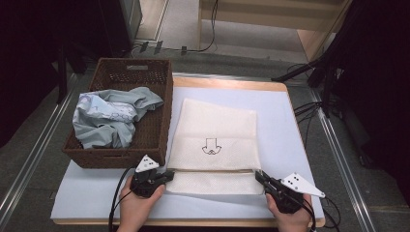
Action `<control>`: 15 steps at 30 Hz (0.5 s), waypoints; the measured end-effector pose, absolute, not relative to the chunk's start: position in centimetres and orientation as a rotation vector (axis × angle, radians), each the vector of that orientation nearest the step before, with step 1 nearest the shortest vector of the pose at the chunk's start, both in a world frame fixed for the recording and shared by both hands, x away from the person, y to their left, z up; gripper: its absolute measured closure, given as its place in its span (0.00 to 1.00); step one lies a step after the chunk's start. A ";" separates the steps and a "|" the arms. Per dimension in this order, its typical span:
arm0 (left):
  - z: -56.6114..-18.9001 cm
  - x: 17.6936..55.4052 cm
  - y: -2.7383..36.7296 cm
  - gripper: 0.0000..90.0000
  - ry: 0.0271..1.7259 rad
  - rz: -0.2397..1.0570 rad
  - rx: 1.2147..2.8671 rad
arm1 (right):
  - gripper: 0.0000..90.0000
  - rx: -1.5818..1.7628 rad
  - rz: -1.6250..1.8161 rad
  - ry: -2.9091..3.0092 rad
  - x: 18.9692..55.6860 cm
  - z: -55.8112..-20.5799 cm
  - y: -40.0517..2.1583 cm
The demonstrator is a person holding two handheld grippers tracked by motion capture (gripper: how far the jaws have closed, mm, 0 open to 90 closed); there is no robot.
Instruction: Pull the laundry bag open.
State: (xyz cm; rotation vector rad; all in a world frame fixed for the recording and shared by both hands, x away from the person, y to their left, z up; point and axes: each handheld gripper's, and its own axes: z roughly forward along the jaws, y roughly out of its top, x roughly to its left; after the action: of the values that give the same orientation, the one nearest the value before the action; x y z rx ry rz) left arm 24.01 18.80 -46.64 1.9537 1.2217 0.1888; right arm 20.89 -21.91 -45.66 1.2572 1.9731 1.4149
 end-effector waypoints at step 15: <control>-46.5 23.7 20.4 0.98 1.238 0.199 1.938 | 0.96 1.262 1.404 1.984 21.1 -45.9 -22.0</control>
State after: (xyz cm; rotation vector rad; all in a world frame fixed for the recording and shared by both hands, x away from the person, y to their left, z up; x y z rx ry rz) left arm 23.72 20.37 -46.49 1.9381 1.2383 0.1988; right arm 21.06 -21.99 -45.90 1.2621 1.9840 1.4043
